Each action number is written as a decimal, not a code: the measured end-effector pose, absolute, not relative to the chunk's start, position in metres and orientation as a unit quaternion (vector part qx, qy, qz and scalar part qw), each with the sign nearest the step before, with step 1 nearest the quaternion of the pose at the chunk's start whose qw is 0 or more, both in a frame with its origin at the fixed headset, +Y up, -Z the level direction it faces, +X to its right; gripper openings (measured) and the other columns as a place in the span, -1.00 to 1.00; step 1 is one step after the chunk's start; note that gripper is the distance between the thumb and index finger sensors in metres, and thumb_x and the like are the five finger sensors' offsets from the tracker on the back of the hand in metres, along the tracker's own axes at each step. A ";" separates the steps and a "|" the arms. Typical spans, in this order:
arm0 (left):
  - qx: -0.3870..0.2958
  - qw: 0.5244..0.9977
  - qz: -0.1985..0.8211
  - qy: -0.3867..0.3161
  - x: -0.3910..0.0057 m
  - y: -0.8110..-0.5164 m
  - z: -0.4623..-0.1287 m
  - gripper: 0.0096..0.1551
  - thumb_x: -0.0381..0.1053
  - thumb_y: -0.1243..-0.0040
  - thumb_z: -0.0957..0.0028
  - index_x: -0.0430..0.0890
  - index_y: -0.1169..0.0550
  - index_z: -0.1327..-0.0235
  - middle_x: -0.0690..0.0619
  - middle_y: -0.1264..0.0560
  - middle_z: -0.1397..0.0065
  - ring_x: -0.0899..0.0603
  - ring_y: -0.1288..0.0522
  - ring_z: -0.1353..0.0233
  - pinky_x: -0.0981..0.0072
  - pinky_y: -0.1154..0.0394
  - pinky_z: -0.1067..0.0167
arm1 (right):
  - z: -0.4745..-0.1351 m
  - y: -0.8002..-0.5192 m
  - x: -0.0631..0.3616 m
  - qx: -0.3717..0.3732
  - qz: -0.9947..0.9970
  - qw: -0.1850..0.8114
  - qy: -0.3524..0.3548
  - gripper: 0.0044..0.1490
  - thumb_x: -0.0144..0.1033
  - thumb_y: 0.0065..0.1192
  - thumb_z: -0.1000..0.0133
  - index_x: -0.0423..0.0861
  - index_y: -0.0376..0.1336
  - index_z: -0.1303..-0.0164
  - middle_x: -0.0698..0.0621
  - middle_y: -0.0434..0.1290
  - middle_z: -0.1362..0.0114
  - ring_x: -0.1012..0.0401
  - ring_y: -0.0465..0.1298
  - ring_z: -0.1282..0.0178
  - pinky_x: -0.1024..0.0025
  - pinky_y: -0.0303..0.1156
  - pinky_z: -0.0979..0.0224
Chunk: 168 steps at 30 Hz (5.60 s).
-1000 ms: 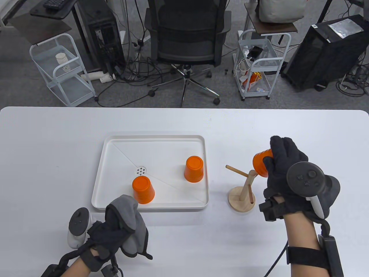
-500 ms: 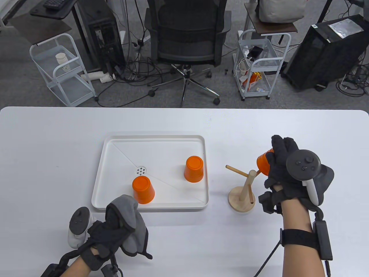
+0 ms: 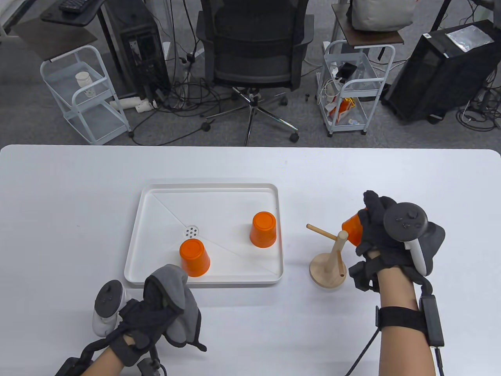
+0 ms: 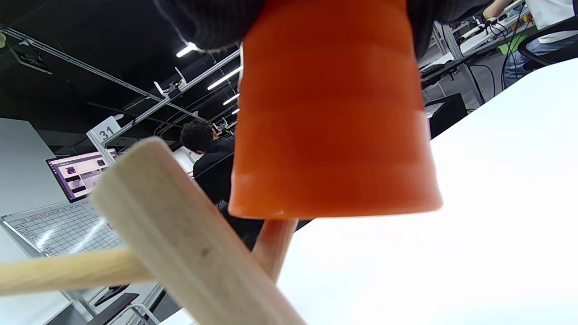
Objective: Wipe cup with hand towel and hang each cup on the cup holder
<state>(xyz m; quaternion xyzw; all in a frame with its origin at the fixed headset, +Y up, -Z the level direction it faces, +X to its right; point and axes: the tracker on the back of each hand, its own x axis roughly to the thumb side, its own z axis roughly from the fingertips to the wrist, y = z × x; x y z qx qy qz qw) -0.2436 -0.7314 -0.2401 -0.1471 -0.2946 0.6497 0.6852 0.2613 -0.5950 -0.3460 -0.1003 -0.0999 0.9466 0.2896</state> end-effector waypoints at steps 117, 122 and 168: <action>-0.154 0.683 0.653 -0.289 -0.249 -0.737 -0.247 -0.03 0.37 -0.08 -0.07 0.24 0.24 -0.41 0.00 0.27 -0.65 -0.24 -0.50 -0.28 -0.26 -0.42 -0.27 | -0.406 -0.698 0.023 0.044 0.997 0.021 0.059 -0.07 0.04 0.07 -0.12 0.14 -0.23 -0.62 -0.22 -0.27 -0.76 -0.41 -0.02 -0.62 -0.38 -0.08 -0.60; -0.155 0.683 0.652 -0.291 -0.249 -0.737 -0.247 -0.03 0.37 -0.08 -0.07 0.24 0.24 -0.41 0.01 0.27 -0.65 -0.24 -0.50 -0.28 -0.26 -0.42 -0.27 | -0.407 -0.699 0.021 0.041 0.998 0.005 0.046 -0.13 -0.11 0.10 -0.13 0.15 -0.19 -0.59 -0.20 -0.21 -0.75 -0.34 0.05 -0.61 -0.32 -0.02 -0.61; -0.146 0.691 0.643 -0.297 -0.249 -0.736 -0.245 -0.04 0.36 -0.07 -0.07 0.24 0.24 -0.41 0.01 0.25 -0.66 -0.25 -0.50 -0.29 -0.28 -0.40 -0.27 | -0.253 -0.671 0.038 0.222 0.869 0.418 -0.140 -0.05 0.11 0.09 -0.10 -0.20 -0.07 -0.52 -0.35 0.25 -0.49 -0.19 0.55 -0.17 -0.22 0.41 -0.32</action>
